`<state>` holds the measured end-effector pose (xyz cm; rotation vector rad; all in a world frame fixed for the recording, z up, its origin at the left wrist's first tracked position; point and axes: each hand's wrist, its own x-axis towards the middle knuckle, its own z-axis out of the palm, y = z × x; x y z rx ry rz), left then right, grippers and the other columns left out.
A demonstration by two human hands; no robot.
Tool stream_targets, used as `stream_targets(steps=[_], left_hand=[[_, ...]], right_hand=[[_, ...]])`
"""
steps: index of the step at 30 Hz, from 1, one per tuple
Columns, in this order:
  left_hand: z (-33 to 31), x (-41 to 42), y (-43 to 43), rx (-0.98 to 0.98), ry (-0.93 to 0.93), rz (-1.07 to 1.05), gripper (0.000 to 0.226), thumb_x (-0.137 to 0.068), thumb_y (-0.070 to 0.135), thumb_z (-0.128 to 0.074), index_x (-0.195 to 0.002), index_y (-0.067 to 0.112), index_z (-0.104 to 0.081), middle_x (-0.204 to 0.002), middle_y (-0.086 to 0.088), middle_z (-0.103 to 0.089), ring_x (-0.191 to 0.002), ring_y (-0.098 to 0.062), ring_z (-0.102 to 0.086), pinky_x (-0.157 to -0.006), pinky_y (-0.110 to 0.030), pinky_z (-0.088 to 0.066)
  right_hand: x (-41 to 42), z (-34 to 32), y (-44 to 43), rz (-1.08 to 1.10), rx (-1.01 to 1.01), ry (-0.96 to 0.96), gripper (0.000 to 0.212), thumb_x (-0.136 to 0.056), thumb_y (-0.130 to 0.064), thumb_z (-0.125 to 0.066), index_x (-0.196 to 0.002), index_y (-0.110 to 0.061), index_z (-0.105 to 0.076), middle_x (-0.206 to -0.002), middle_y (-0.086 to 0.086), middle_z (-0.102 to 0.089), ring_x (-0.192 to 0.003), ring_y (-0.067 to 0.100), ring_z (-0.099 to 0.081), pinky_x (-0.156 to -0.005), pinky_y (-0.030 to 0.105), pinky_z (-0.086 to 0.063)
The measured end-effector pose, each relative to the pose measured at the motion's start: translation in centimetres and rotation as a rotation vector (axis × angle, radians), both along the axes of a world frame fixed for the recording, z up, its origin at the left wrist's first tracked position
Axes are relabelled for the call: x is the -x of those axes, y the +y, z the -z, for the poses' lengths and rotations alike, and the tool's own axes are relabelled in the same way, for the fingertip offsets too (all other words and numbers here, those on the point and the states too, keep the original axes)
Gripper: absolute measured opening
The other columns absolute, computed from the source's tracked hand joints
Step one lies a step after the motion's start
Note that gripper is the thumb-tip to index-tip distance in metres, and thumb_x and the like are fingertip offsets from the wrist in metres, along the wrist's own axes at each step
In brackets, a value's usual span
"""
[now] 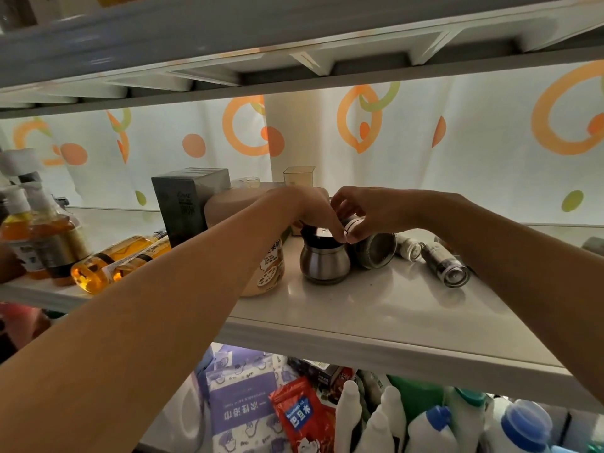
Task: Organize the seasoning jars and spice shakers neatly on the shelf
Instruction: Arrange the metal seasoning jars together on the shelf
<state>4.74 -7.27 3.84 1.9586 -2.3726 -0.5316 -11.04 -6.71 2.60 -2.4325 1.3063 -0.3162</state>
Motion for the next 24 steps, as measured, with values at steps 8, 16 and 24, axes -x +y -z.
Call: stream_targets(steps=[8,16,24], left_hand=[[-1.2,-0.6,2.1,-0.143,0.075,0.11,0.066,-0.078,0.009,-0.075,-0.136,0.011,-0.043,-0.133,-0.008,-0.054,-0.123,-0.027,-0.051,-0.099,-0.035,-0.044],[-1.8,-0.6,4.5,0.101,-0.093,0.016,0.074,-0.074,0.018,-0.079,-0.138,0.012,-0.041,-0.128,-0.008,-0.055,-0.114,-0.027,-0.054,-0.094,-0.038,-0.048],[4.6,1.8,13.0,0.366,1.128,-0.378,0.08,-0.086,-0.01,-0.05,-0.15,0.03,-0.023,-0.15,0.001,-0.037,-0.135,-0.02,-0.04,-0.093,-0.023,-0.045]], right_hand=[[-0.6,0.1,-0.4,-0.012,0.04,0.032,0.054,-0.078,-0.009,-0.074,-0.122,-0.025,-0.048,-0.122,-0.003,-0.063,-0.117,0.019,-0.057,-0.102,0.044,-0.046],[-1.6,-0.7,-0.3,-0.022,-0.085,0.023,0.062,-0.076,-0.02,-0.08,-0.127,-0.028,-0.044,-0.131,-0.004,-0.059,-0.119,0.019,-0.056,-0.101,0.043,-0.048],[-1.8,-1.3,-0.6,-0.074,-0.154,0.142,0.092,-0.072,-0.027,-0.084,-0.144,-0.033,-0.027,-0.144,-0.007,-0.049,-0.13,0.017,-0.045,-0.109,0.039,-0.04]])
